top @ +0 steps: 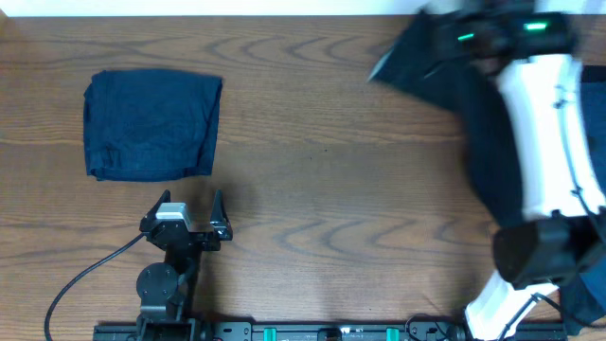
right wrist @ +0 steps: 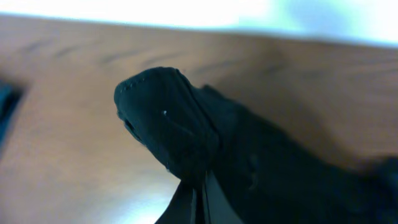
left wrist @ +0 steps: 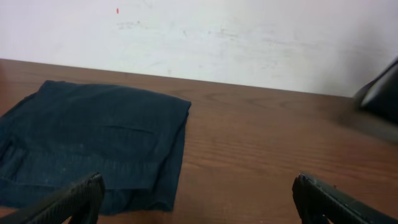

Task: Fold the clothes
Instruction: 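Drag the black garment with the right gripper to the table center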

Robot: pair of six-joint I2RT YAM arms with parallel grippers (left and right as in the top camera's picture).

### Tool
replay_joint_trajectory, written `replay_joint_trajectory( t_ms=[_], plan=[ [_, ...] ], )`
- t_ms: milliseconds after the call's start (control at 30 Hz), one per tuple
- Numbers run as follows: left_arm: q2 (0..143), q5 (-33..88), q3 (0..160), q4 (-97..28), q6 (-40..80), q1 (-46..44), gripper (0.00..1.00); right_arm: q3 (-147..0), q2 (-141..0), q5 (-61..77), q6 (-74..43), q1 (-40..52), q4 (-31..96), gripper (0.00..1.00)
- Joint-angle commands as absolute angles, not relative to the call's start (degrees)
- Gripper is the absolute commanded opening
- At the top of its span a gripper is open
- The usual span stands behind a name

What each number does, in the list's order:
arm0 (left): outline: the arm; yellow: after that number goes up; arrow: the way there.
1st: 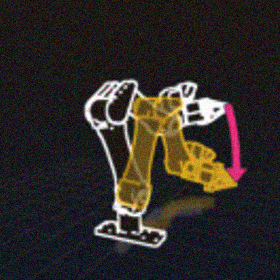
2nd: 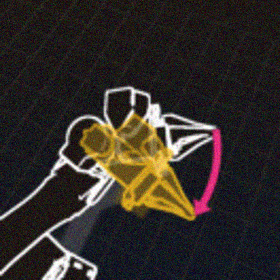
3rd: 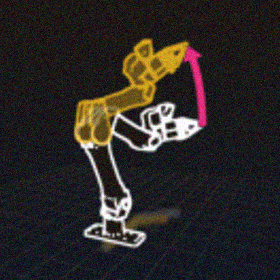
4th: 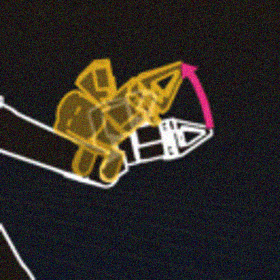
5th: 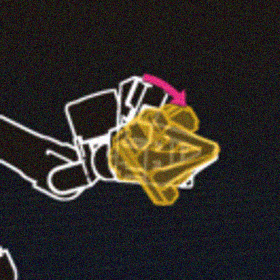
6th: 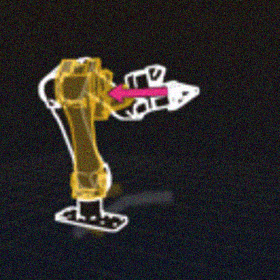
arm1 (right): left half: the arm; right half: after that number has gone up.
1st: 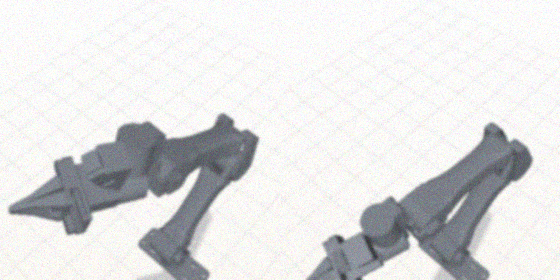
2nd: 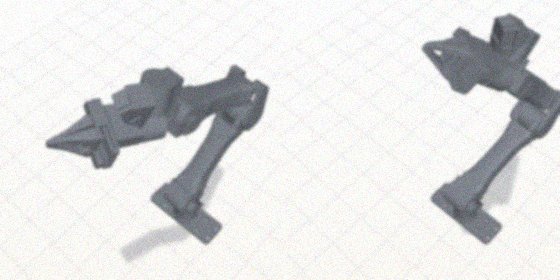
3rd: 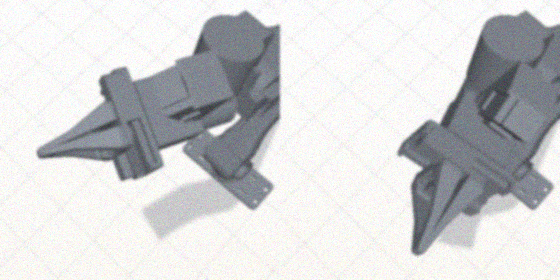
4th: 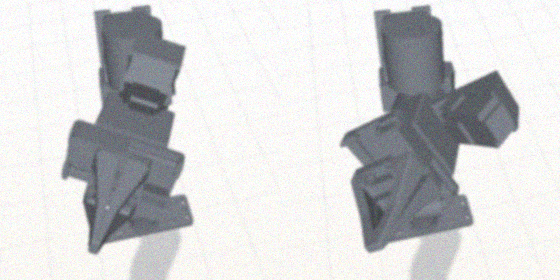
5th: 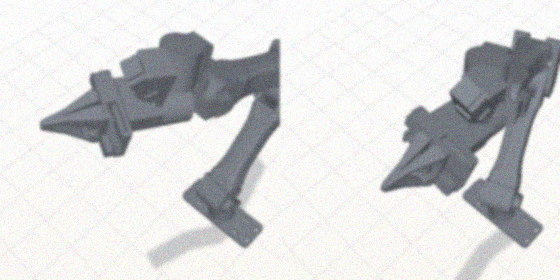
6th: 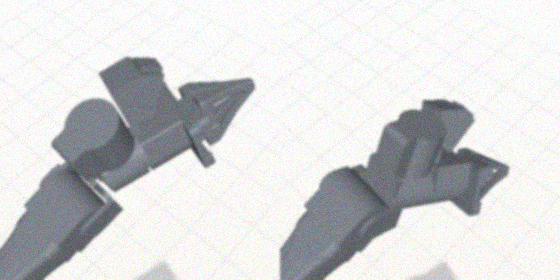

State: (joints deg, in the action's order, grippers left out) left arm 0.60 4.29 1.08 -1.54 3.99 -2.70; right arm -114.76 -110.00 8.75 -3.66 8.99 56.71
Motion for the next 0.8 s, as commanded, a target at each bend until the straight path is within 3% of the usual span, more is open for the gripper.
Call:
replay_joint_trajectory(
  t_ms=[0,367,600,767],
  plan=[
    [0.23,5.13,0.23,-3.62,3.03,-2.85,0.98,-110.21,-113.97,12.71,-10.81,18.04,55.88,0.01],
    [0.23,5.13,0.23,-3.62,3.03,-2.85,0.98,-105.73,-123.76,13.02,-11.97,44.29,59.20,0.01],
    [0.23,5.13,0.23,-3.62,3.03,-2.85,0.98,-105.73,-123.55,9.47,-12.25,47.35,62.08,0.02],
    [0.23,5.13,0.23,-3.62,3.03,-2.85,0.98,-105.73,-123.55,10.68,-12.91,47.24,66.06,0.11]
  ],
)
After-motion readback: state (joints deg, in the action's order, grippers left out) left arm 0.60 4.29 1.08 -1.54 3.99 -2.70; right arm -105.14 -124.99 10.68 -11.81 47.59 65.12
